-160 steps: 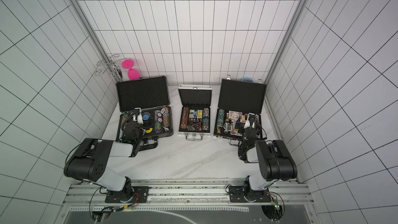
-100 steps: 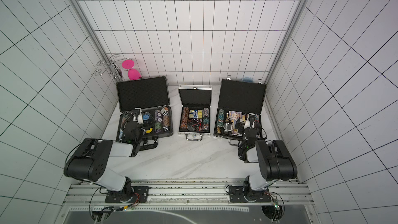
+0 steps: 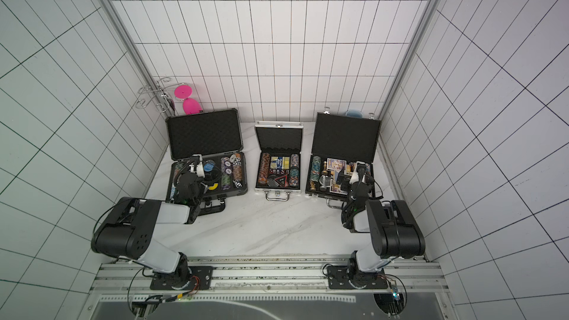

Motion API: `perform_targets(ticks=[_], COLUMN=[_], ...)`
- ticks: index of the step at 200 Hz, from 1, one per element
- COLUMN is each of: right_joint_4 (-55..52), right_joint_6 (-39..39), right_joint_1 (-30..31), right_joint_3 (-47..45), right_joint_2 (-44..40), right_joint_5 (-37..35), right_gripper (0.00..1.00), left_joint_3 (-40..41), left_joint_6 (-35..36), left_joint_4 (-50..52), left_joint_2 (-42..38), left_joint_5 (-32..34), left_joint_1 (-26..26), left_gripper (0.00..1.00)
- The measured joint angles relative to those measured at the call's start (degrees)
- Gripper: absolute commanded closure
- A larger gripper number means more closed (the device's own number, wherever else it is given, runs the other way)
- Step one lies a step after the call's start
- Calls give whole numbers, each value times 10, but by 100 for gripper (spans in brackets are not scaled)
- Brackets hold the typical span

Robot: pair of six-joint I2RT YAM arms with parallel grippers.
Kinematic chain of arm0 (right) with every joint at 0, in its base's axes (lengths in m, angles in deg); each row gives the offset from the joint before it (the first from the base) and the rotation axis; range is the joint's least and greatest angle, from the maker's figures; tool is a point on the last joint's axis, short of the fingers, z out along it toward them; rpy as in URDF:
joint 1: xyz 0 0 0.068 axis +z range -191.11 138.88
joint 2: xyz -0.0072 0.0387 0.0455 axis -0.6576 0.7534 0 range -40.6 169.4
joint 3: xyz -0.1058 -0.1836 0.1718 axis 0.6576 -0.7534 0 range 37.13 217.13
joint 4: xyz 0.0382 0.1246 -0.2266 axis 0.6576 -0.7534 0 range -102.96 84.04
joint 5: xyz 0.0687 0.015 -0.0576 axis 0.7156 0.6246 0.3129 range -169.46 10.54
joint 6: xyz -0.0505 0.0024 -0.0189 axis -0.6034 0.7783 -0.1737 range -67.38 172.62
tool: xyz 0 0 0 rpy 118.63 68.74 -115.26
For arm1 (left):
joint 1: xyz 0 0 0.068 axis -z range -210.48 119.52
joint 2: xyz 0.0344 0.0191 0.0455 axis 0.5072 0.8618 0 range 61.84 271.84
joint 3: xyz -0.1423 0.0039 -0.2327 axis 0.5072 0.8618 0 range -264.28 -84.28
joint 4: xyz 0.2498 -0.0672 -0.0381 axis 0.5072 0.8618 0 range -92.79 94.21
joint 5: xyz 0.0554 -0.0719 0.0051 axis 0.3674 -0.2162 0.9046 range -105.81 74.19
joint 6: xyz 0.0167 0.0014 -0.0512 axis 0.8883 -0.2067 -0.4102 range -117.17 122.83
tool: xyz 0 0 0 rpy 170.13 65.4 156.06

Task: Close the poker set cases
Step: Close the lid of the poker set case.

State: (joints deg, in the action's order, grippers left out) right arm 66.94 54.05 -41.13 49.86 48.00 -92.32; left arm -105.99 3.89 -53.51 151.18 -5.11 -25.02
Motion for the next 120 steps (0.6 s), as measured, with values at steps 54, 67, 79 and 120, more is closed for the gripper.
perform_targets(ticks=[54, 67, 79, 120], right_joint_4=[-172, -221, -276, -429], right_joint_6=[8, 20, 34, 108], right_joint_1=[0, 0, 1, 19], right_joint_3=[59, 89, 127, 213], right_joint_2=[-88, -119, -135, -165], right_joint_5=[6, 19, 31, 84], right_gripper=[6, 7, 7, 7], left_joint_3=[-60, -82, -99, -171], left_joint_6=[-15, -10, -2, -11], left_joint_4=[115, 139, 160, 263], left_joint_2=[-90, -111, -123, -148], left_joint_5=[66, 83, 94, 8], left_joint_1=[10, 32, 57, 110], left_gripper=[3, 3, 3, 2])
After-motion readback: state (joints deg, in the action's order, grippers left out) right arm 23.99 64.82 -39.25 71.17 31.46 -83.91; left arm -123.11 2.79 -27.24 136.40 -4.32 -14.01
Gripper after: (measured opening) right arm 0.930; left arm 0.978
